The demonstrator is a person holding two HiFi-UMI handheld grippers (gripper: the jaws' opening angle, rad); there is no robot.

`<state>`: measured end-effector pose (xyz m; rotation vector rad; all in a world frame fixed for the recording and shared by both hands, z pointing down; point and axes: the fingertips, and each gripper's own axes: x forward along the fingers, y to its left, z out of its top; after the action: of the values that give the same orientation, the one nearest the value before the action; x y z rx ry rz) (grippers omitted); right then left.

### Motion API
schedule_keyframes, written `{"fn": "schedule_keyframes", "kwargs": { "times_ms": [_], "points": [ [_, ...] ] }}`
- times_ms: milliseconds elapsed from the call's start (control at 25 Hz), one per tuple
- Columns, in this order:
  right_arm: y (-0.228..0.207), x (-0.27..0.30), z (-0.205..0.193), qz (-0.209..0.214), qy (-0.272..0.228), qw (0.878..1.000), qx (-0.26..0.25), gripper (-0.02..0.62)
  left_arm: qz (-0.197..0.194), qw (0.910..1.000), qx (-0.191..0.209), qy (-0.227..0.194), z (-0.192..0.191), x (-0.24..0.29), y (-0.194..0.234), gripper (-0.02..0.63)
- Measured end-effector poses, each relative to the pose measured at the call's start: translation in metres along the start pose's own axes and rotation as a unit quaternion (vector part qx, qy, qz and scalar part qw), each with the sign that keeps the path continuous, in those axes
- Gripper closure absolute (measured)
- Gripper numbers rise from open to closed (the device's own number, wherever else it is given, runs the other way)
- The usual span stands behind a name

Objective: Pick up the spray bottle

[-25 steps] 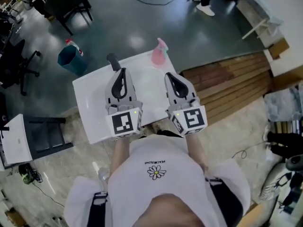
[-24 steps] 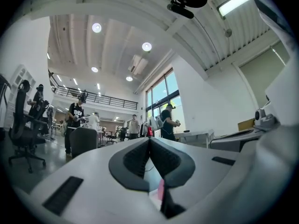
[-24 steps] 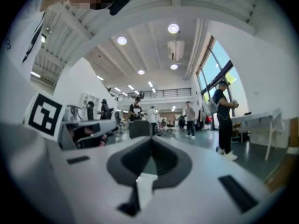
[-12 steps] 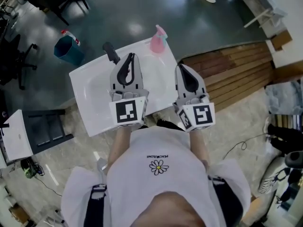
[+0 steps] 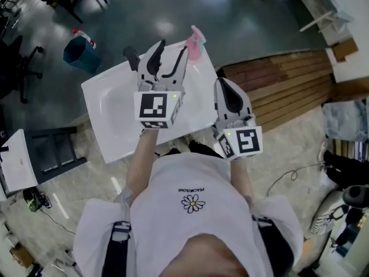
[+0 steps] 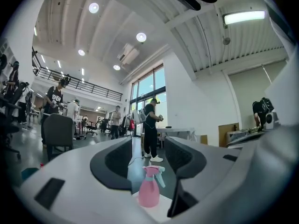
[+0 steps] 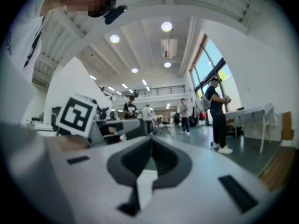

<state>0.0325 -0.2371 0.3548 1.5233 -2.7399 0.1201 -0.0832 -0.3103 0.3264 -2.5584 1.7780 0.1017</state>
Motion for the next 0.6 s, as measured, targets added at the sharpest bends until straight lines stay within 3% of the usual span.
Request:
{"fn": "schedule_keyframes", "kwargs": {
  "times_ms": [240, 440, 600],
  "points": [
    [-0.014, -0.004, -0.012, -0.016, 0.013, 1.0, 0.012, 0.566, -0.027, 0.9982, -0.028, 0.045, -0.036, 0.032, -0.004, 0.279],
    [-0.028, -0.008, -0.026, -0.034, 0.031, 0.999, 0.024, 0.565, -0.051, 0.9948, -0.012, 0.087, -0.081, 0.054, -0.013, 0.263],
    [-0.04, -0.013, -0.041, -0.051, 0.053, 0.997, 0.031, 0.566, -0.045, 0.9935, -0.012, 0.104, -0.109, 0.072, -0.013, 0.238]
  ]
}}
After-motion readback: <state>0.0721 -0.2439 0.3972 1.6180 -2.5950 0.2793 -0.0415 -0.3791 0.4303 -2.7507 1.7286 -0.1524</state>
